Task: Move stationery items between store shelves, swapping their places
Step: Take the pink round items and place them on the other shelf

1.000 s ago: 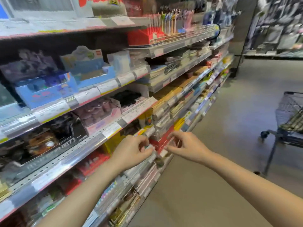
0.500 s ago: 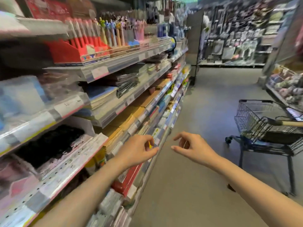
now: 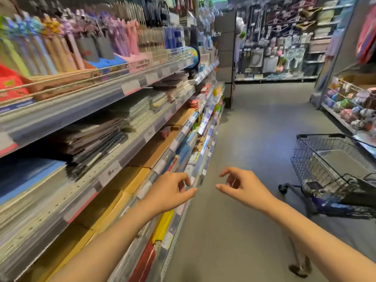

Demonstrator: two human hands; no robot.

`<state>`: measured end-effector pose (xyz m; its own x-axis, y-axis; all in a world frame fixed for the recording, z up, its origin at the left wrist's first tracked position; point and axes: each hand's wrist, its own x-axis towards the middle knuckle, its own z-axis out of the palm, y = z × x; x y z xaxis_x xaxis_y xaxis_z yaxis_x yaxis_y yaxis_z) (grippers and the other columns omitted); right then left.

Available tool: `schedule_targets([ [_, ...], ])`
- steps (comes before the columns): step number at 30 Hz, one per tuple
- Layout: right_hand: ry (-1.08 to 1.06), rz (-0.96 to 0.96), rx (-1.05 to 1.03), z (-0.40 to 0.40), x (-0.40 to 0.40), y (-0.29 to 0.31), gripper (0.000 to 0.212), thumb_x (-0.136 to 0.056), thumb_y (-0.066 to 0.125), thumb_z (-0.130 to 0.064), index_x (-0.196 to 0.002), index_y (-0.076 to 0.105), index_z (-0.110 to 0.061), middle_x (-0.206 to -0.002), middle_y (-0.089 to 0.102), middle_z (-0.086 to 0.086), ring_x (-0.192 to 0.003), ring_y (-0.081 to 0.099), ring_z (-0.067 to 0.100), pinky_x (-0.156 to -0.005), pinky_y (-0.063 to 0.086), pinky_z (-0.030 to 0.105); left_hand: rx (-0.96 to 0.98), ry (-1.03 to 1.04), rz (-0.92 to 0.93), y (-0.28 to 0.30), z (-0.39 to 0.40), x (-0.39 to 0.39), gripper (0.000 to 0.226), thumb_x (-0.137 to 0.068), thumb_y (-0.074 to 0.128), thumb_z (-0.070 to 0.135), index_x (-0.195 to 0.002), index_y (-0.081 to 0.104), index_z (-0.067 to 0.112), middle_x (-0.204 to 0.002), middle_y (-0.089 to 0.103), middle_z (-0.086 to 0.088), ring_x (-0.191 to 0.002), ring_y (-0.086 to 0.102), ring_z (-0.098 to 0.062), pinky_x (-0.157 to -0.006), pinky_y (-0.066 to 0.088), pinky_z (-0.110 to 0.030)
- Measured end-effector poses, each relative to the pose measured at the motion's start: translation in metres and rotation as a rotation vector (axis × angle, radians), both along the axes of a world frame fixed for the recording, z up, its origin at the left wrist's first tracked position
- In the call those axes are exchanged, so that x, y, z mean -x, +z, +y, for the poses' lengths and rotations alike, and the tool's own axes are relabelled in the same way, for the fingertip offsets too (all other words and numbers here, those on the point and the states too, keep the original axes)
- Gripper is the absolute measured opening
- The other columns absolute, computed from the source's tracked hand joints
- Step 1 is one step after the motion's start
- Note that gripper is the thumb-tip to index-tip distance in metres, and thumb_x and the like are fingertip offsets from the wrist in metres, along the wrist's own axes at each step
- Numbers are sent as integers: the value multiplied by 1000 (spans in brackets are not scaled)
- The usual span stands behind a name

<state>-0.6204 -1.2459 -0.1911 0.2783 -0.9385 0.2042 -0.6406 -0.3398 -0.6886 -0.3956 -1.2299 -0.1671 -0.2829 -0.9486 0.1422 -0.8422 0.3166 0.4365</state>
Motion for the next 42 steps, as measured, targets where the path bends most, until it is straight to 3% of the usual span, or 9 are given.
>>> schedule_targets([
  [7,88,23,-16,-170,46,10,21,-80,67,-35,-95,58,-26,-68,60,-6,-54,53,-4,-54,40,9,-17,107,63,-6,-156,39,23,-80,61,40,-81,63,17,-60,55,5,-55,49,-8,-56,40,-28],
  [12,161,18,-21,-274,47,9,21,-79,69,-34,-94,59,-24,-64,58,-5,-50,51,-2,-58,42,21,9,201,106,-15,-233,46,19,-80,63,31,-73,63,14,-54,52,5,-50,46,-7,-52,34,-22],
  [19,304,8,-38,-402,6,-12,26,-78,68,-36,-98,61,-20,-63,57,-6,-54,52,5,-60,47,28,-77,373,91,-40,-323,19,23,-81,62,42,-81,64,19,-64,55,5,-56,47,-6,-54,35,-22],
  [25,414,60,-60,-497,-41,-28,27,-78,66,-41,-97,59,-24,-64,59,-6,-60,57,8,-66,52,37,-127,515,82,-61,-388,-17,20,-80,61,43,-67,55,30,-62,55,7,-54,48,-8,-52,36,-24],
  [30,539,115,-88,-555,-80,-37,29,-80,64,-38,-102,59,-20,-66,56,-6,-61,56,11,-63,51,34,-175,642,117,-80,-419,-32,23,-80,60,45,-81,62,22,-65,58,7,-55,50,-8,-54,39,-24],
  [35,712,233,-105,-605,-120,-54,32,-81,62,-38,-107,58,-19,-70,54,-7,-70,58,15,-64,46,32,-173,851,143,-99,-450,-31,17,-79,62,38,-69,49,33,-63,51,12,-57,48,-5,-51,34,-22],
  [37,769,244,-84,-621,-134,-61,31,-81,62,-33,-108,59,-17,-68,50,-10,-71,55,15,-63,41,29,-129,913,132,-107,-462,-29,8,-79,62,35,-82,55,32,-72,55,11,-66,53,-9,-56,37,-24],
  [40,861,219,-34,-641,-151,-70,28,-79,63,-23,-106,62,-13,-72,49,-6,-74,51,16,-66,41,33,-72,1064,203,-119,-479,-30,26,-81,63,32,-102,61,17,-85,64,1,-78,60,-17,-67,47,-30],
  [42,918,201,25,-653,-162,-75,20,-78,64,-21,-97,64,-12,-68,43,-9,-75,47,15,-66,33,27,-49,1185,200,-123,-491,-31,33,-83,61,34,-108,59,13,-90,68,-7,-81,63,-24,-70,49,-35],
])
